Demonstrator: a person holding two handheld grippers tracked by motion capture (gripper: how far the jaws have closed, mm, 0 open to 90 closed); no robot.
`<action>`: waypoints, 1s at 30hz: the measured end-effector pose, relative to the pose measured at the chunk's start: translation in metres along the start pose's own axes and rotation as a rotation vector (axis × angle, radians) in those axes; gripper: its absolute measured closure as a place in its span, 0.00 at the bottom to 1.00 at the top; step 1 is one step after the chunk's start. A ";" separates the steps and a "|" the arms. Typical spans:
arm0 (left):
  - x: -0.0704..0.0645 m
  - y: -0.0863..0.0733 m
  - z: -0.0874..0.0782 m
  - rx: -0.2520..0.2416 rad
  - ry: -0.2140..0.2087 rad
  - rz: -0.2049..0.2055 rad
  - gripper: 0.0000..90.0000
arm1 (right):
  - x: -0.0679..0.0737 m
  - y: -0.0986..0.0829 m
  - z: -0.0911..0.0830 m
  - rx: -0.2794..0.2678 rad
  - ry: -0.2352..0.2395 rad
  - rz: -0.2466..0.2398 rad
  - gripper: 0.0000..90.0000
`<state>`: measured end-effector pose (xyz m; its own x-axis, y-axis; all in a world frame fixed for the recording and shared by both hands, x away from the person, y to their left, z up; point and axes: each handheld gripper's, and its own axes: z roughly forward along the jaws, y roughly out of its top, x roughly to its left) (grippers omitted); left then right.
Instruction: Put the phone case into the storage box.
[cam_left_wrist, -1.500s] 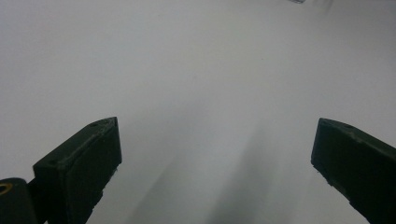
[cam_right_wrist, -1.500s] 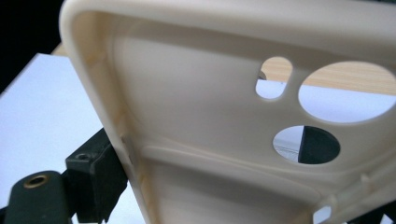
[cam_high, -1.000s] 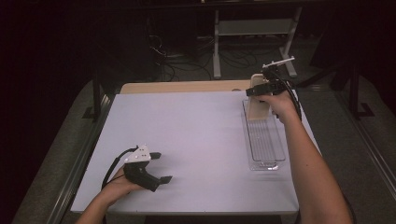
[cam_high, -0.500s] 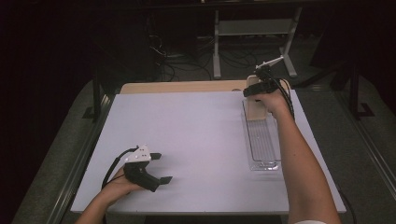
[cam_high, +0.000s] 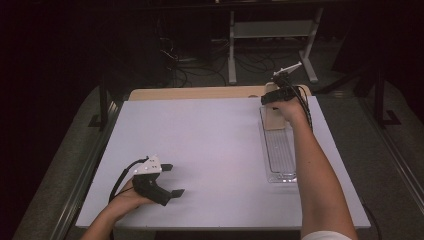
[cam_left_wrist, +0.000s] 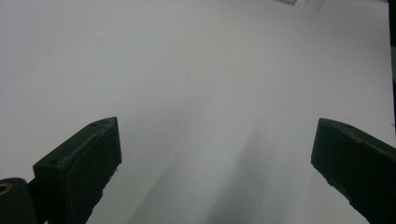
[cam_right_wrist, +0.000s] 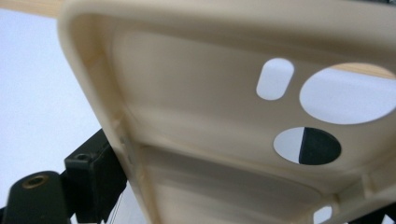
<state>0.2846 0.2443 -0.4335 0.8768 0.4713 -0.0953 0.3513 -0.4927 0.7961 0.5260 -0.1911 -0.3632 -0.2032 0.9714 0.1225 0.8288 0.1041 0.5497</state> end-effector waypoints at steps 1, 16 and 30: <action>0.000 0.000 0.000 0.000 0.000 -0.001 0.02 | 0.000 0.000 0.001 -0.004 -0.002 -0.001 0.12; 0.000 0.000 0.000 0.004 -0.004 0.011 0.02 | -0.002 0.000 0.013 -0.018 -0.019 0.006 0.11; -0.002 0.000 0.001 0.000 -0.006 0.004 0.02 | -0.004 -0.001 0.019 -0.010 -0.011 0.016 0.09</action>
<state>0.2837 0.2425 -0.4338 0.8802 0.4649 -0.0955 0.3478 -0.4947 0.7964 0.5357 -0.1911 -0.3804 -0.1839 0.9753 0.1224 0.8270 0.0862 0.5556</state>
